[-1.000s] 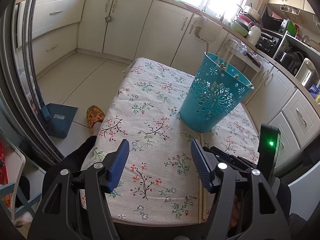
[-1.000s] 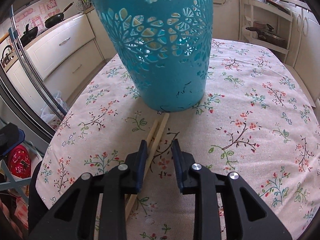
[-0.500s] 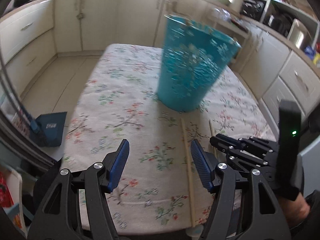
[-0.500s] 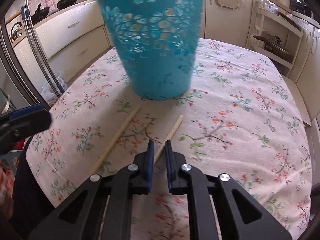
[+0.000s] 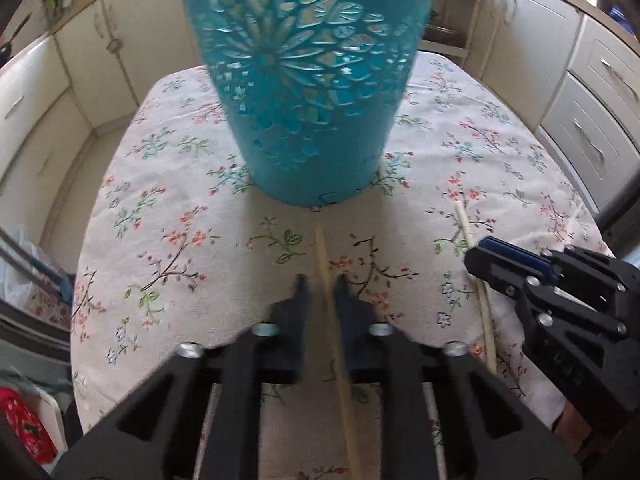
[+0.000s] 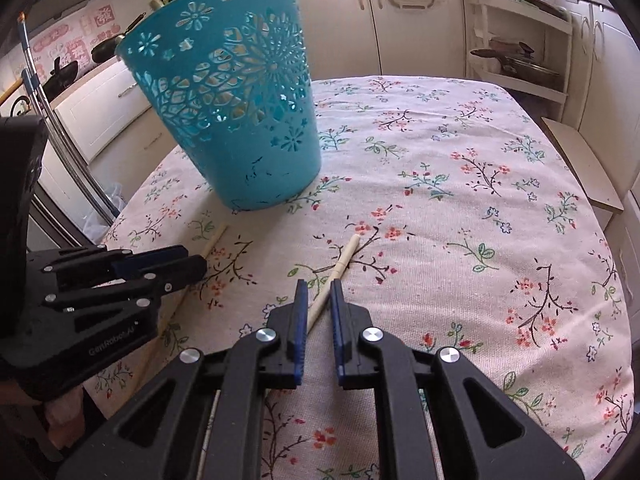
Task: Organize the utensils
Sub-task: 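Lift the chopstick with the left tool over the basket and drop it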
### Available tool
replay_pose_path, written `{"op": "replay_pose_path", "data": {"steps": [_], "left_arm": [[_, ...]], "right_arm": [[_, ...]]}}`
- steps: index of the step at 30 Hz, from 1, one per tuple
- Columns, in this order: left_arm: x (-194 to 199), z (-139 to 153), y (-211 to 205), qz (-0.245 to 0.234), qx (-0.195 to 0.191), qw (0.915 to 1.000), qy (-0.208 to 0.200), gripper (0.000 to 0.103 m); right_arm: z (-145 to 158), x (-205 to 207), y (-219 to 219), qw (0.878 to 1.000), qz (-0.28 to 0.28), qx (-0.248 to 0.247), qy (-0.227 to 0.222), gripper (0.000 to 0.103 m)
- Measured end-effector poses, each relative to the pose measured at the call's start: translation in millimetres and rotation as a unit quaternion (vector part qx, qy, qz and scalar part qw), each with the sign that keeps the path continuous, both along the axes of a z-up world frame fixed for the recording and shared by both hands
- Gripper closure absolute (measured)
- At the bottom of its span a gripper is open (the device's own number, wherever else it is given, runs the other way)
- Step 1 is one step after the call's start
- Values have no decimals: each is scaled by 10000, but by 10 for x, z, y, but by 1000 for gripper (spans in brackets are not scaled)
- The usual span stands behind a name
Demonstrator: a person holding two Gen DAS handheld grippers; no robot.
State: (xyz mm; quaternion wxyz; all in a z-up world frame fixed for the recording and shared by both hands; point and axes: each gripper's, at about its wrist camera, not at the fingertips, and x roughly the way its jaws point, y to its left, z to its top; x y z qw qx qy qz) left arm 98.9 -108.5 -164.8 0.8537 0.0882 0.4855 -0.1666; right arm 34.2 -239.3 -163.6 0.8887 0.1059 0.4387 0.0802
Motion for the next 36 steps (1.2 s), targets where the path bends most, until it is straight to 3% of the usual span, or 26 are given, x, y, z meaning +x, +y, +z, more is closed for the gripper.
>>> {"op": "replay_pose_path", "data": {"steps": [4, 6, 10, 14, 19, 24, 27, 36], "left_arm": [[-44, 102, 50, -272, -267, 9991, 204, 99], [-172, 297, 119, -609, -645, 9955, 322, 99], [-418, 927, 277, -1313, -1279, 9829, 180, 99], [-308, 1803, 502, -1331, -2189, 9657, -420, 99], [125, 2417, 487, -770, -2669, 9490, -1490, 99], [663, 2523, 330, -104, -2827, 9329, -2229, 99], [947, 2451, 247, 208, -2816, 9280, -2433, 99], [1317, 2016, 27, 566, -2541, 9305, -2575, 99]], "right_arm": [[15, 47, 5, 10000, 57, -25, 73, 91], [16, 55, 5, 9999, 113, -14, 112, 91], [7, 56, -12, 9998, 115, 88, 101, 90], [-1, 32, 6, 9998, 151, 136, 30, 85], [-13, 18, 4, 9997, 185, 186, -15, 81], [-29, 7, -30, 9993, 155, 327, -39, 81], [-36, 13, -55, 9990, 144, 415, -43, 81], [-43, 13, -89, 9984, 164, 536, -57, 79]]}}
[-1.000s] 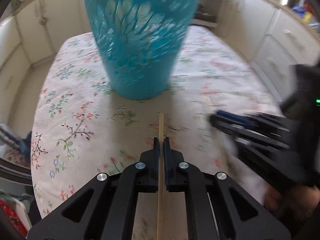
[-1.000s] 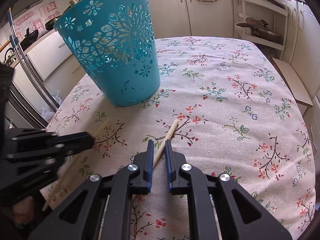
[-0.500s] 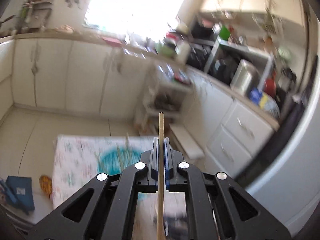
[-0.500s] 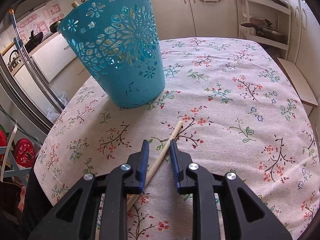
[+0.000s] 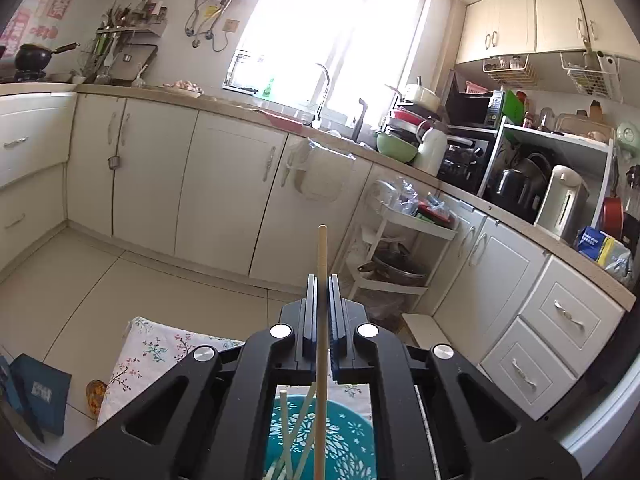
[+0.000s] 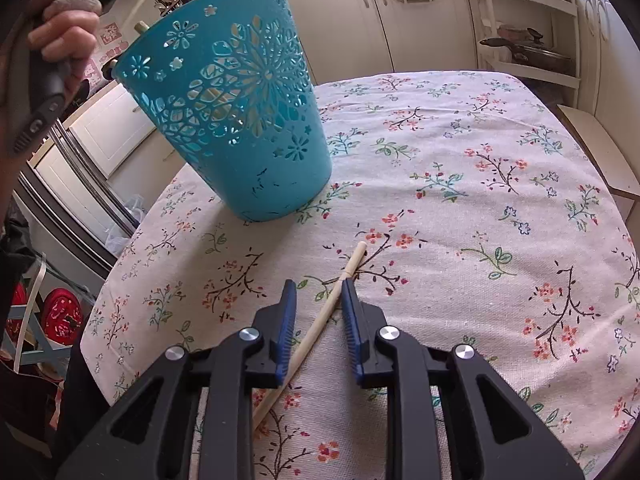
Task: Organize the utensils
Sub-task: 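Lift the chopstick with the left tool over the basket and drop it, then grasp the last loose chopstick with the right tool, then lift the chopstick over the teal basket and open the right tool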
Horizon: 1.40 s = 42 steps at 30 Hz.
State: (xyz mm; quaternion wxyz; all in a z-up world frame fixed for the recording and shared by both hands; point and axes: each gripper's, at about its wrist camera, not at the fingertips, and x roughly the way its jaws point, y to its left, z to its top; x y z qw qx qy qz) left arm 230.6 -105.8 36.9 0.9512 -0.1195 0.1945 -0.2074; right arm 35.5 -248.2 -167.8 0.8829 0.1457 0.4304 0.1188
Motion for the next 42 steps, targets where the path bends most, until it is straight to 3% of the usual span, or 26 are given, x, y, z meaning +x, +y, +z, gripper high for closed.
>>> {"op": "replay_pose_path", "data": {"steps": [10, 15, 18, 20, 25, 28, 31, 34, 38, 42], "left_arm": [[-95, -202, 41, 93, 277, 9995, 93, 98], [-189, -244, 8, -134, 695, 9968, 361, 95], [-325, -240, 99, -86, 756, 9963, 389, 78], [-466, -229, 237, 47, 703, 9968, 372, 61], [-743, -250, 580, 220, 479, 9974, 491, 54], [-895, -309, 802, 303, 359, 9970, 614, 53], [-1028, -417, 999, 397, 282, 9961, 741, 53], [-1148, -609, 1174, 499, 242, 9937, 977, 53], [-1273, -908, 1382, 599, 204, 9880, 1410, 53], [-1391, -1106, 1498, 655, 240, 9831, 1695, 53]], "right_arm": [[-1, -3, 14, 10000, 17, -40, -11, 78], [5, 3, 50, 9999, 53, -99, -13, 76], [17, -1, 97, 9997, 51, -231, -4, 75], [24, -6, 132, 9995, -4, -317, 18, 75], [59, 4, 284, 9962, -92, -854, 104, 76], [69, -30, 362, 9913, 84, -1308, 84, 89], [82, -41, 225, 9941, 145, -1044, 265, 97], [175, -69, 43, 9986, 27, -460, 255, 97], [697, -122, -169, 9969, -22, 696, -378, 97], [1418, -20, -226, 9833, 10, 1247, -1322, 97]]}}
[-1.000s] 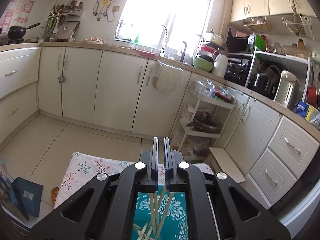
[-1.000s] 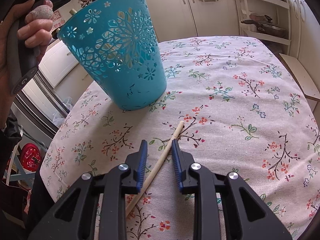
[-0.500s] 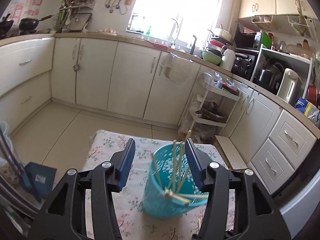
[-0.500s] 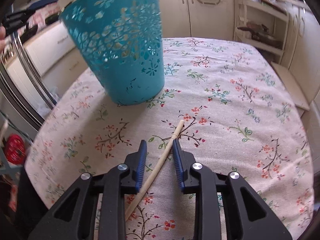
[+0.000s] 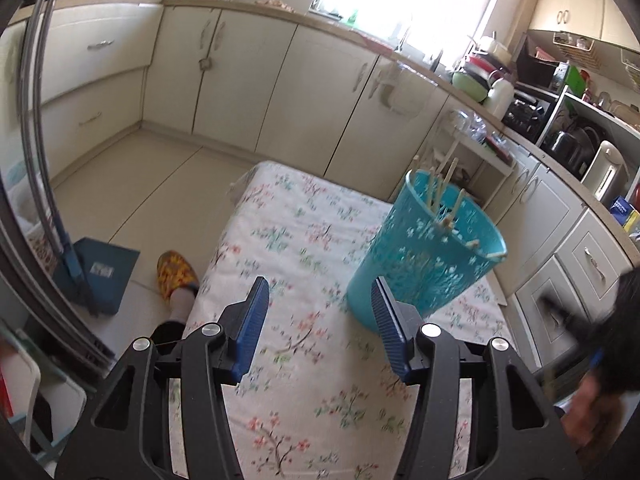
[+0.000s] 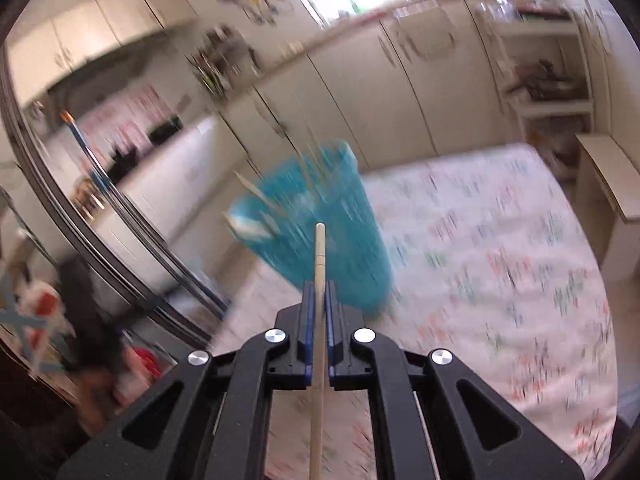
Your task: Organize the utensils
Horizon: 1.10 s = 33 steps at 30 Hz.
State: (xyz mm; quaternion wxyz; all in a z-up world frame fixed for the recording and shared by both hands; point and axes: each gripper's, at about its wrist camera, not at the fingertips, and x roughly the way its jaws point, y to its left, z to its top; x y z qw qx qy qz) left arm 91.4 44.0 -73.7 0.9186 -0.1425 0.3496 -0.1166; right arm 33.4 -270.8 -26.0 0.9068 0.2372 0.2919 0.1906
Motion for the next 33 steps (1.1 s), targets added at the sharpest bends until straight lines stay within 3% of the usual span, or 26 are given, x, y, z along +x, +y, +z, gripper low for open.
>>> {"op": "replay_pose_path", "data": {"steps": [2, 5, 7, 9, 11, 14, 17, 20, 22, 26, 28, 32, 33], "left_arm": [[-43, -14, 10, 28, 17, 10000, 37, 53], [-94, 9, -7, 5, 95, 9999, 53, 50], [-123, 63, -44, -13, 190, 9998, 13, 43], [-151, 131, -85, -7, 282, 9996, -40, 34], [-172, 210, -118, 34, 373, 9992, -105, 22], [-185, 297, -139, 93, 544, 9983, -208, 14], [-181, 347, -121, 164, 618, 9977, -221, 10], [-178, 385, -122, 214, 667, 9973, -208, 8], [-201, 422, -137, 245, 762, 9966, -194, 8], [-314, 562, -177, 330, 939, 9948, -235, 8], [-378, 641, -205, 372, 1058, 9934, -258, 8], [-560, 813, -260, 283, 1226, 9914, -371, 8], [-630, 864, -275, 263, 1276, 9904, -461, 8]], "right_arm": [[418, 127, 62, 9979, -77, 43, -648, 97], [813, 363, 221, 9900, -347, -7, -1369, 97], [948, 577, 363, 9808, -637, -153, -1838, 97], [926, 766, 460, 9749, -921, -324, -2002, 97], [792, 977, 575, 9703, -1206, -602, -2008, 97], [521, 1178, 676, 9724, -1277, -881, -1741, 97], [287, 1169, 729, 9755, -1169, -1079, -1521, 97], [262, 1012, 747, 9766, -983, -1236, -1457, 92], [299, 868, 777, 9762, -845, -1331, -1490, 81], [486, 586, 787, 9746, -622, -1413, -1624, 75], [560, 387, 746, 9777, -579, -1273, -1568, 60], [693, -136, 698, 9826, -519, -1107, -1399, 44], [719, -255, 698, 9828, -549, -1116, -1367, 33]]}}
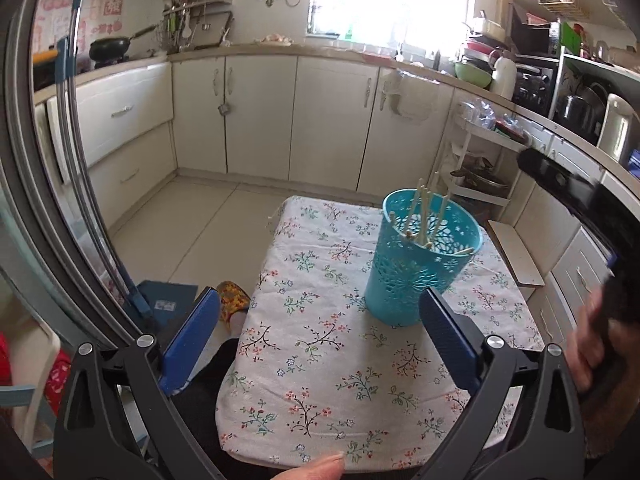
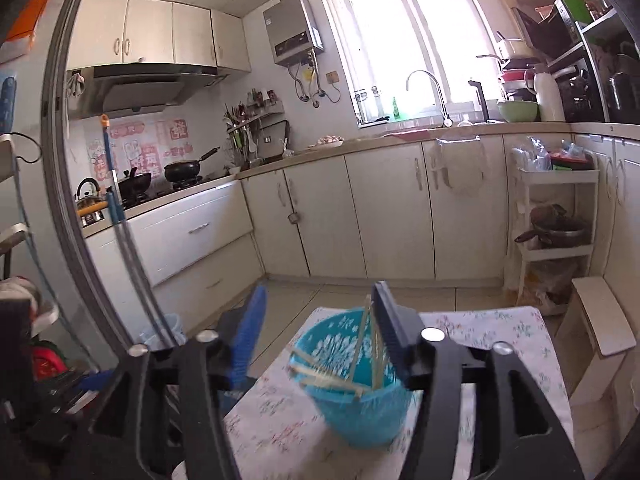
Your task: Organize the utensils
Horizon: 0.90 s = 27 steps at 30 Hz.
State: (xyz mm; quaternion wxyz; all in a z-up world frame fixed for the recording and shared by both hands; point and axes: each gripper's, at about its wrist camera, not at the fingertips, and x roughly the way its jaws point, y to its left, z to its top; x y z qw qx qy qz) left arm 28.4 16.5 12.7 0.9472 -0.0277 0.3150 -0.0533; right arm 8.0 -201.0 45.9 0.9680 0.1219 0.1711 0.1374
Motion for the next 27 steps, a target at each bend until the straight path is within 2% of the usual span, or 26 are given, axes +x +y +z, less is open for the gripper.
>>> {"op": "replay_pose_path", "data": {"steps": [1, 3, 7, 13, 17, 22, 27], "left_arm": [[-61, 42, -9, -21, 63, 10000, -72, 8], [-178, 130, -27, -58, 198, 9997, -150, 8], [-411, 283, -31, -87, 334, 9993, -135, 8], [-897, 515, -13, -124, 339, 9988, -339, 8], [-1278, 629, -5, -167, 382, 9982, -436, 8], [-1617, 737, 97, -106, 250, 9986, -460, 8], [-1847, 746, 234, 35, 137, 9985, -534, 8]], "right_arm": [[23, -121, 5, 10000, -51, -1, 31, 23], [59, -360, 11, 9998, -162, 15, 125, 16], [151, -739, 7, 9986, -478, 88, 206, 7], [404, -1232, 134, 9971, -706, 154, 238, 7], [514, -1616, 339, 9983, -565, 61, 89, 7], [475, -2038, 529, 9988, -474, 81, -7, 7], [383, -2165, 563, 9985, -528, 46, 134, 7]]}}
